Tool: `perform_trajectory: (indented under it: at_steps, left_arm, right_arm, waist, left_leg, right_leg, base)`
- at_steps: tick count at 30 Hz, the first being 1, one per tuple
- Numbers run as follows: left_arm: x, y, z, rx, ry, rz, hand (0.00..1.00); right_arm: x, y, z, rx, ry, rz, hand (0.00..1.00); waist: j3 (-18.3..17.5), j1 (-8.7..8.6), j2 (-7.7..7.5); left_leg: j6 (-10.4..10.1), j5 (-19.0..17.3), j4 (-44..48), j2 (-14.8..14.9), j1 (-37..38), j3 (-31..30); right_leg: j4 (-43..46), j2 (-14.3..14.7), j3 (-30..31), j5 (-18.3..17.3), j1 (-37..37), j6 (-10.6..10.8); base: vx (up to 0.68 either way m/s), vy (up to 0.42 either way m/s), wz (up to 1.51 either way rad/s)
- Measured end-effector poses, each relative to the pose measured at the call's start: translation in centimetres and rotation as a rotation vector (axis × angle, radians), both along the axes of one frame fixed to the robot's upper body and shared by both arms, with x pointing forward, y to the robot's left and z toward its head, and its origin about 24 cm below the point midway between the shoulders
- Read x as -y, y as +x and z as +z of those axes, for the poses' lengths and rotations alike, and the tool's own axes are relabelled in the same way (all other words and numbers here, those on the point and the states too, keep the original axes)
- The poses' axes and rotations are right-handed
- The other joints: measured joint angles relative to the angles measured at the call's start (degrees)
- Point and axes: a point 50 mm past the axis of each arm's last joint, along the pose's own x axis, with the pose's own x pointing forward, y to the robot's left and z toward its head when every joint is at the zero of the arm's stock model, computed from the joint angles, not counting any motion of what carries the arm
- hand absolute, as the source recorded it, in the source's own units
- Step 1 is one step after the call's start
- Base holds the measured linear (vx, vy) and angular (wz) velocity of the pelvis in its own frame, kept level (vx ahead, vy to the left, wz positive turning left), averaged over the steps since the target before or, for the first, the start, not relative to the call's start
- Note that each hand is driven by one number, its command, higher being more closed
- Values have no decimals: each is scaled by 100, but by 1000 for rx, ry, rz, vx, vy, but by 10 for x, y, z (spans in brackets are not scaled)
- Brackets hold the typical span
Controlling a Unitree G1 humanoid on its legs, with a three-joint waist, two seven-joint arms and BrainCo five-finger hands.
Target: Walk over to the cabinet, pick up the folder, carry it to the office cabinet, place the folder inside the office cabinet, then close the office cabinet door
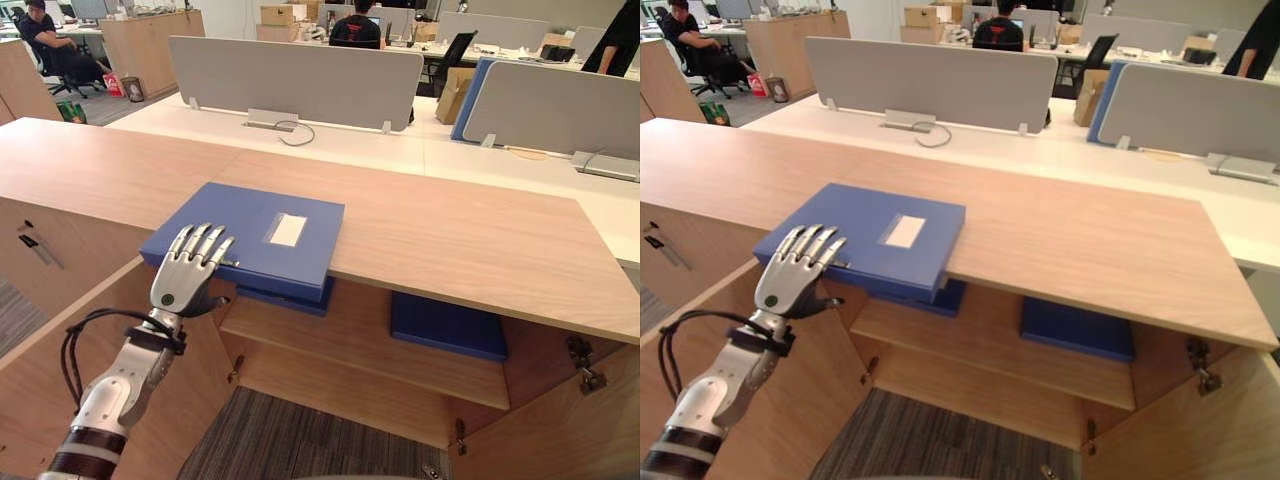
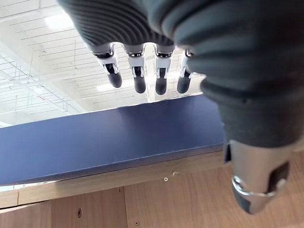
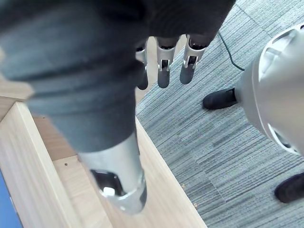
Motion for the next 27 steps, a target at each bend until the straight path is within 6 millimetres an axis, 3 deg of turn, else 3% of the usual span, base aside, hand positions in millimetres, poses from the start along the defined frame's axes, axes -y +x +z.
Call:
perform_trajectory:
  at_steps: [9,13,14,27]
  left_arm:
    - [-1,17,9,33,9,24,0]
    - [-12,23,3,4,26,84,0]
    - [-15,25,1,-3,29,102,100]
    - [-24,30,0,-5,33,149,100]
  right_arm:
    - [0,0,0,-7,3,19,0]
    - [7,5,3,20,-24,4,0]
    - [10,8,4,32,-36,3,0]
    - [9,11,4,41,-30,14,0]
  waist:
    - [-16,-139,18]
    - [-35,-191,63]
    - [-26,-234,77]
    - [-9,-309,197]
  left_leg:
    - [-8,24,-88,31,94,132]
    - [-8,22,-100,32,173,176]
    - [-7,22,-103,40,169,183]
    - [-7,20,-192,58,303,221]
  right_leg:
    - [16,16,131,4,-48,-8]
    - [-31,27,188,22,3,-31]
    - [-75,44,194,43,2,-58]
    - [-453,147,200,184,199,-82]
  base:
    - [3,-4,-7]
    - [11,-5,-8]
    - [-8,-10,-3]
    - [-1,-1,0]
